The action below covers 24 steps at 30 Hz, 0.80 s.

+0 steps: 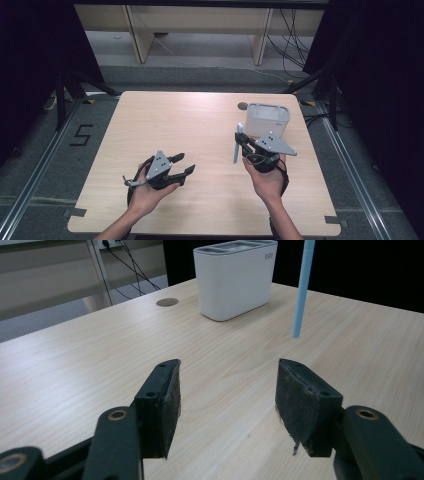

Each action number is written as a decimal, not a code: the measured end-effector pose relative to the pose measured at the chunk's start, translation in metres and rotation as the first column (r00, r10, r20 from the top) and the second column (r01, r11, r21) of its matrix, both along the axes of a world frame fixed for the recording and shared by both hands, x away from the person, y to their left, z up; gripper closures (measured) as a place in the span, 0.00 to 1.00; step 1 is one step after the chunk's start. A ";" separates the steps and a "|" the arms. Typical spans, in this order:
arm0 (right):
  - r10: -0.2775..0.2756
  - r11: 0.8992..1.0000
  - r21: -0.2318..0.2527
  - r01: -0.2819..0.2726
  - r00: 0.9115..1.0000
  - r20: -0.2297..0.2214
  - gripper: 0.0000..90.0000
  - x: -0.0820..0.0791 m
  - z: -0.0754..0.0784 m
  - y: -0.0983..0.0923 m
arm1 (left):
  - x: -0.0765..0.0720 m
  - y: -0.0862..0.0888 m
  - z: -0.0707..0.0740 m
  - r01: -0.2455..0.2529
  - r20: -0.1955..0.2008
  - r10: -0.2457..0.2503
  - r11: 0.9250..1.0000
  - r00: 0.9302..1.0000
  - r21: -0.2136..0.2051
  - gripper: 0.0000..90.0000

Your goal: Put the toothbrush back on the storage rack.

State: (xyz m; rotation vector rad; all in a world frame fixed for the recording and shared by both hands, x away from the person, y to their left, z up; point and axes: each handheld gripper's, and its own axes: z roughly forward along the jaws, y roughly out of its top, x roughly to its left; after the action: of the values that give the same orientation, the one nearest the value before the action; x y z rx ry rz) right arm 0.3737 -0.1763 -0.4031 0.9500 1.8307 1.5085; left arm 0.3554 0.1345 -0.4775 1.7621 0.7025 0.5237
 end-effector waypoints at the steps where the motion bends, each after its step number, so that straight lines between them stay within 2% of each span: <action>1: -0.001 1.000 -0.002 0.001 1.000 -0.013 0.94 -0.001 0.000 -0.001 | 0.000 0.002 -0.002 0.002 0.003 -0.002 1.000 1.000 -0.010 0.48; 2: -0.008 1.000 -0.016 0.008 1.000 -0.001 0.94 0.000 0.000 -0.003 | -0.003 0.005 -0.004 -0.009 -0.005 0.009 1.000 1.000 -0.001 0.48; 4: -0.012 1.000 -0.012 0.012 1.000 0.012 0.94 0.001 -0.001 -0.004 | -0.005 0.010 -0.008 -0.023 -0.003 0.023 1.000 1.000 -0.005 0.48; 5: -0.015 1.000 -0.004 0.015 1.000 -0.002 0.94 0.000 -0.001 -0.005 | -0.005 0.013 -0.010 -0.029 -0.001 0.029 1.000 1.000 -0.008 0.47; 6: -0.024 1.000 -0.011 0.024 1.000 0.004 0.94 0.001 -0.001 -0.006 | -0.005 0.015 -0.013 -0.030 0.001 0.030 0.999 1.000 -0.021 0.47; 7: -0.018 1.000 -0.005 0.018 1.000 -0.015 0.94 0.000 -0.001 -0.007 | -0.007 0.019 -0.014 -0.042 -0.006 0.042 0.999 0.999 -0.010 0.47; 8: -0.021 1.000 -0.019 0.021 1.000 0.008 0.94 0.001 -0.001 -0.009 | -0.008 0.021 -0.015 -0.046 -0.007 0.046 0.999 0.999 -0.012 0.47; 10: -0.023 1.000 -0.007 0.023 1.000 -0.012 0.94 0.000 -0.001 -0.009 | -0.009 0.025 -0.019 -0.057 -0.006 0.057 0.998 0.998 -0.014 0.47; 12: -0.032 0.999 -0.007 0.032 0.999 0.002 0.94 0.001 -0.001 -0.011 | -0.010 0.030 -0.022 -0.067 -0.007 0.067 0.998 0.998 -0.011 0.46; 14: -0.031 0.999 -0.004 0.031 0.999 -0.007 0.94 0.001 -0.001 -0.012 | -0.010 0.033 -0.025 -0.079 -0.005 0.079 0.997 0.997 -0.017 0.46; 17: -0.048 0.999 0.007 0.048 0.999 -0.014 0.94 0.002 -0.001 -0.013 | -0.009 0.036 -0.029 -0.095 0.029 0.097 0.994 0.995 -0.048 0.47; 19: -0.047 0.999 -0.016 0.047 0.999 -0.007 0.94 0.003 0.000 -0.016 | -0.010 0.039 -0.029 -0.111 0.039 0.112 0.993 0.993 -0.037 0.47; 22: -0.054 0.999 0.002 0.054 0.999 -0.004 0.94 0.004 -0.001 -0.016 | -0.009 0.041 -0.031 -0.126 0.051 0.129 0.991 0.990 -0.051 0.47; 23: -0.061 0.998 -0.009 0.061 0.998 -0.004 0.94 0.004 0.000 -0.018 | -0.007 0.041 -0.033 -0.125 0.066 0.129 0.990 0.989 -0.063 0.47; 24: -0.066 0.998 -0.016 0.066 0.998 -0.001 0.94 0.005 0.000 -0.019 | -0.007 0.042 -0.033 -0.134 0.062 0.136 0.990 0.989 -0.046 0.47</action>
State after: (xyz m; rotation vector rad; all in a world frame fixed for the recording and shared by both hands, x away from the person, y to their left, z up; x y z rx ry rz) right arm 0.3782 -0.1956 -0.4030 0.9941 1.7918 1.4523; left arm 0.3480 0.1768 -0.5102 1.6590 0.7851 0.6514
